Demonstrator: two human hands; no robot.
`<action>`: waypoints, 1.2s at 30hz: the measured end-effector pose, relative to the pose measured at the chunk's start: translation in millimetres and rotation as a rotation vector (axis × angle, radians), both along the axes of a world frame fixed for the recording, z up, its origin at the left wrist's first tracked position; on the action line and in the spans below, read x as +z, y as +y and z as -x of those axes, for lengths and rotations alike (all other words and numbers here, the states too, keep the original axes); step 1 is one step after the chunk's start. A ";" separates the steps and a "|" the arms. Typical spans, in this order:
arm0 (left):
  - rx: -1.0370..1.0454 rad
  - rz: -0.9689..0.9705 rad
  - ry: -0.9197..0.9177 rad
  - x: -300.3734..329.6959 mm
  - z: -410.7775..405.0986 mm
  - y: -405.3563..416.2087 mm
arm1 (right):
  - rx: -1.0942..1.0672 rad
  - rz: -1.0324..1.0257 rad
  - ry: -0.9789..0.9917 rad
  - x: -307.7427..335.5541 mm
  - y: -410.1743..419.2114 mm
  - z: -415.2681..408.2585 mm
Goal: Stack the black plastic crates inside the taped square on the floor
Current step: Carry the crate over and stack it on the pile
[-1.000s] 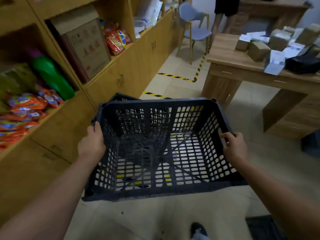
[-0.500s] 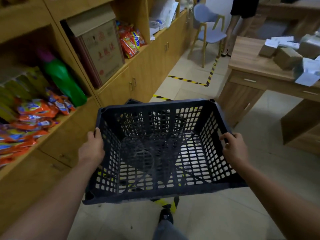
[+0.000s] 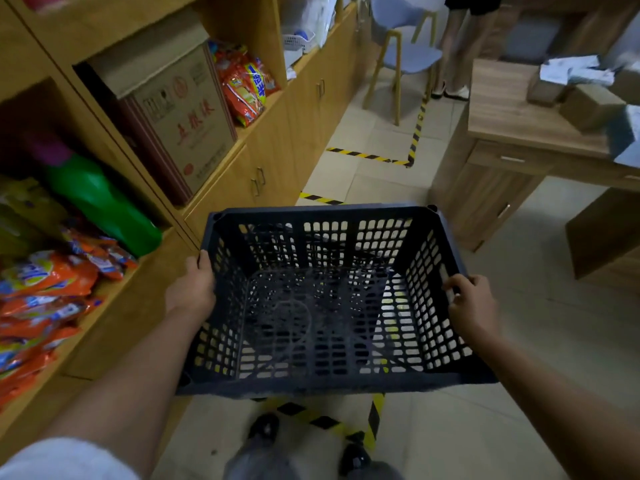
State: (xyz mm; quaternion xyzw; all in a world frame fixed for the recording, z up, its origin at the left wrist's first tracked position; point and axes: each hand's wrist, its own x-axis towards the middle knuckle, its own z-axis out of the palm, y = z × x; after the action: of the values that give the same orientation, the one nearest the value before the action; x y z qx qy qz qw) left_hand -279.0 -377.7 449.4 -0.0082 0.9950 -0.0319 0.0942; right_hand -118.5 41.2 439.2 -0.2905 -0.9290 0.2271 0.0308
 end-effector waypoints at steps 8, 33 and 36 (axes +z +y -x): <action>-0.157 0.004 -0.029 -11.1 96.4 -7.1 | -0.207 -0.014 -0.011 -11.5 -44.3 29.0; -0.255 -0.228 -0.011 -26.2 135.2 -31.8 | -0.378 -0.008 -0.083 -18.3 -89.5 14.8; -0.227 -0.236 -0.003 -26.9 116.4 -37.3 | -0.363 0.009 -0.052 -19.3 -90.1 11.8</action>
State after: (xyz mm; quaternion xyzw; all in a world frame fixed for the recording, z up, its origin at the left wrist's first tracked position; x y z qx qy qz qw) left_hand -395.4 -415.0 422.5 0.1154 0.9862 0.0750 0.0920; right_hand -130.3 -48.9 419.9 -0.4594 -0.8607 0.2144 0.0461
